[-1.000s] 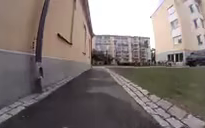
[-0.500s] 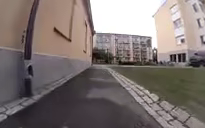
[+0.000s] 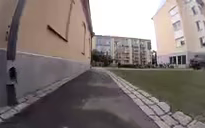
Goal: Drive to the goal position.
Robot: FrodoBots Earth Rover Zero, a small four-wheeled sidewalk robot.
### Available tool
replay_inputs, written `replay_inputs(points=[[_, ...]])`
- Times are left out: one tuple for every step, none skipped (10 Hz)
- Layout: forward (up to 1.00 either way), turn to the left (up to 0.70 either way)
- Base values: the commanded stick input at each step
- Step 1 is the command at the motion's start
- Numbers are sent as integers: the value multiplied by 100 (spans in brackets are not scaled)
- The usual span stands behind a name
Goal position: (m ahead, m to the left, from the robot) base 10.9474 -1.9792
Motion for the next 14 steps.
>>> replay_inputs(points=[[70,0],[70,0],[70,0],[70,0],[70,0],[70,0],[70,0],[70,0],[70,0],[70,0],[70,0],[70,0],[70,0],[70,0]])
